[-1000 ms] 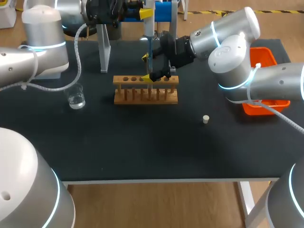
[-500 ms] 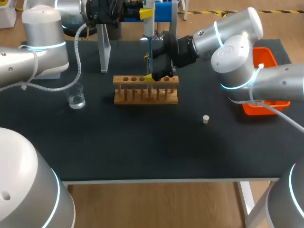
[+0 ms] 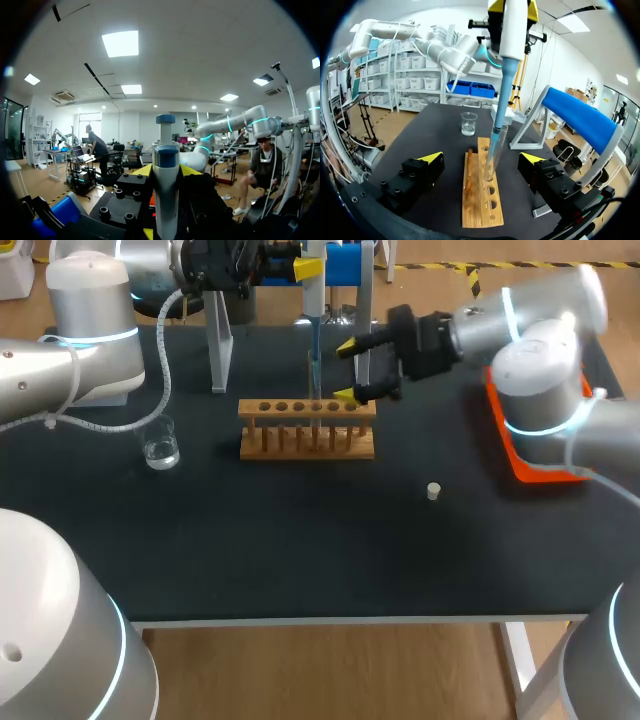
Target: Invert the test tube, pick up the pipette, mount the tip to pipette, aspirate from beaker and dispense into the tube, eject the tip, return the pipette, and cap with the stopper.
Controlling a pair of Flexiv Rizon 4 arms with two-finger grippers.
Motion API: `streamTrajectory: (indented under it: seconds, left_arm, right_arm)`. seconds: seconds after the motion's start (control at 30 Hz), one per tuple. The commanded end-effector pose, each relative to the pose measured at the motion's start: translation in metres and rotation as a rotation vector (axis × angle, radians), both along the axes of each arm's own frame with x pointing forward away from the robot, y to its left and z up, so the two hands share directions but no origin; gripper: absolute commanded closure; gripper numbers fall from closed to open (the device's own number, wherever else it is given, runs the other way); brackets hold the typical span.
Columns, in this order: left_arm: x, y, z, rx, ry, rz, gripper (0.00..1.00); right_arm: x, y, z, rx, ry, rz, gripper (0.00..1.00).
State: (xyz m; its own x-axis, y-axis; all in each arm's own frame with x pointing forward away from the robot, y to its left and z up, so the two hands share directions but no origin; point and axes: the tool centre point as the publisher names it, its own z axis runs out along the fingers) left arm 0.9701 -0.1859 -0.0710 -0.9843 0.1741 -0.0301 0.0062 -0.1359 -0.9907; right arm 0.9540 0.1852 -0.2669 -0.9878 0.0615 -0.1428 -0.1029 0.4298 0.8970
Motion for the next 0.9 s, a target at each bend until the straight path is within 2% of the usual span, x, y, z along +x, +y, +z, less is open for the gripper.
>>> streamTrajectory:
  seconds: [0.03,0.17,0.5,0.9]
  left_arm:
    - [0.001,0.000,0.000,-0.002,-0.001,-0.004,1.00]
    - [0.001,0.000,0.000,-0.002,-0.001,-0.004,1.00]
    - [0.001,0.000,0.000,-0.002,-0.001,-0.004,1.00]
    - [0.001,0.000,0.000,-0.002,-0.001,-0.004,1.00]
  right_arm:
    - [-0.031,-0.052,0.030,0.052,-0.031,-0.035,0.00]
    - [-0.036,-0.068,0.052,0.096,-0.034,-0.070,0.00]
    - [-0.040,-0.091,0.125,0.221,-0.046,-0.108,0.00]
    - [-0.039,-0.078,0.207,0.309,-0.079,-0.061,0.00]
